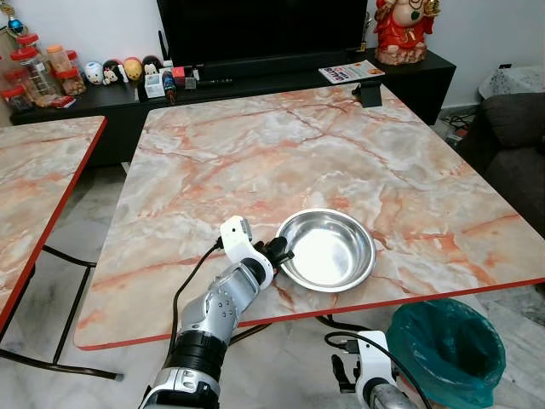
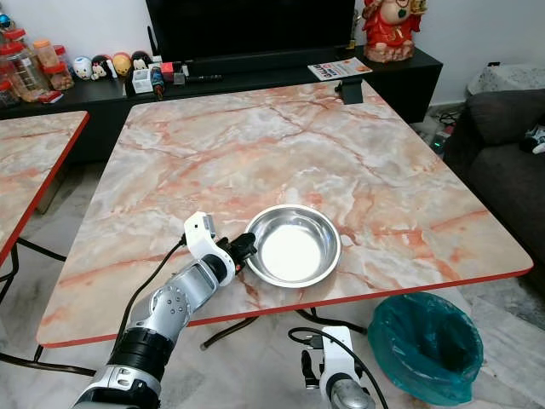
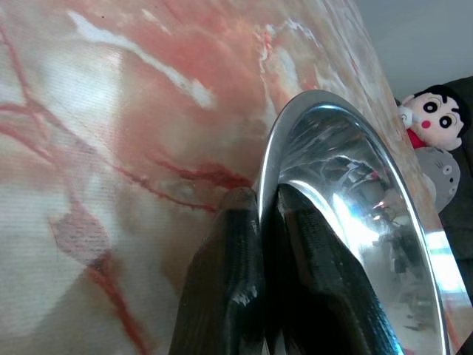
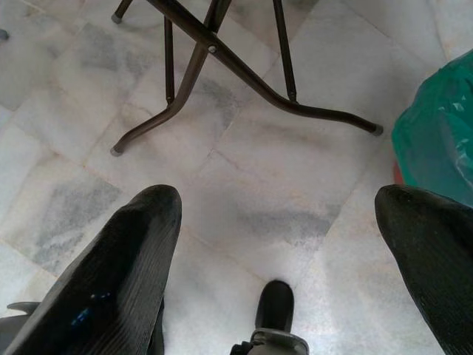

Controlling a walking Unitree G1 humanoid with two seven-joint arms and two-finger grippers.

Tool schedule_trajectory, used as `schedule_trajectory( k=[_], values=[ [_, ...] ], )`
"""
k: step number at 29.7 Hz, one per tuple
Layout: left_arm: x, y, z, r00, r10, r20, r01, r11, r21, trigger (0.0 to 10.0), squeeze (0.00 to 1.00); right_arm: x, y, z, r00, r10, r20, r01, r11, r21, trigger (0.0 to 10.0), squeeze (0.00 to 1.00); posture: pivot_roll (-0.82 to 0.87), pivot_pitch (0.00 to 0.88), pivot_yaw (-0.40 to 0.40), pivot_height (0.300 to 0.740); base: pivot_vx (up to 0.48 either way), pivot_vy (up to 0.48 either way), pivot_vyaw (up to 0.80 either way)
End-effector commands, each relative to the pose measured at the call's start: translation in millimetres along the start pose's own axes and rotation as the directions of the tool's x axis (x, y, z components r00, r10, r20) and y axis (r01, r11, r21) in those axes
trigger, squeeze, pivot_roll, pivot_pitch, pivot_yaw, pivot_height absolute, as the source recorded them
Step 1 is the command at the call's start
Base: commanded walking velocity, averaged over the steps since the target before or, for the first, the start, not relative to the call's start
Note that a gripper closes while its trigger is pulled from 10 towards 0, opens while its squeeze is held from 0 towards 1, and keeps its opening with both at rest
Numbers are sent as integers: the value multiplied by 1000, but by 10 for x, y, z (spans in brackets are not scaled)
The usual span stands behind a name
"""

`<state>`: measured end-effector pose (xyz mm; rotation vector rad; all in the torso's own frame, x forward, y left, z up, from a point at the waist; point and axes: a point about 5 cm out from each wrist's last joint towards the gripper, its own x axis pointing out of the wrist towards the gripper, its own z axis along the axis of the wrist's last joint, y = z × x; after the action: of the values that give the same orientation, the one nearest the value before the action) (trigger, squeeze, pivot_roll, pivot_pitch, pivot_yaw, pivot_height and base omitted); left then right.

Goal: Setting the table

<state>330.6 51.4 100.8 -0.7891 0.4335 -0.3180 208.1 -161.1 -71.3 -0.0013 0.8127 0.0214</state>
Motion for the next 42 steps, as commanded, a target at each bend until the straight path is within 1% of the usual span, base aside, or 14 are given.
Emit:
schedule_trajectory(
  k=[1, 4, 5, 7, 8, 42],
  values=[
    [215, -1228, 111, 955, -298, 5, 297, 955, 16, 10000, 0, 8, 28, 15, 1000, 0, -3, 0, 1000, 13, 10000, 0, 1, 0, 79, 736, 0, 0, 0],
    [214, -1235, 113, 954, -299, 5, 299, 954, 15, 10000, 0, 8, 29, 15, 1000, 0, -3, 0, 1000, 13, 10000, 0, 1, 0, 79, 736, 0, 0, 0],
    [213, -1237, 113, 954, -300, 4, 300, 954, 15, 10000, 549, 8, 28, 15, 1000, 0, -3, 0, 1000, 13, 10000, 0, 1, 0, 79, 736, 0, 0, 0],
    [212, -1245, 115, 953, -303, 3, 302, 953, 17, 10000, 549, 9, 28, 17, 1000, -1, -3, 1, 1000, 15, 10000, 0, -2, 0, 82, 736, 0, 0, 0],
    [210, -1258, 114, 951, -308, -2, 308, 951, 21, 10000, 1000, 9, 27, 19, 1000, -2, -2, 2, 1000, 17, 10000, 0, -2, 0, 82, 736, 0, 0, 0],
    [207, -1261, 113, 951, -310, -3, 310, 950, 20, 10000, 1000, 10, 28, 20, 1000, -2, -1, 2, 1000, 19, 10000, 0, 1, 0, 83, 736, 0, 0, 0]
  ],
)
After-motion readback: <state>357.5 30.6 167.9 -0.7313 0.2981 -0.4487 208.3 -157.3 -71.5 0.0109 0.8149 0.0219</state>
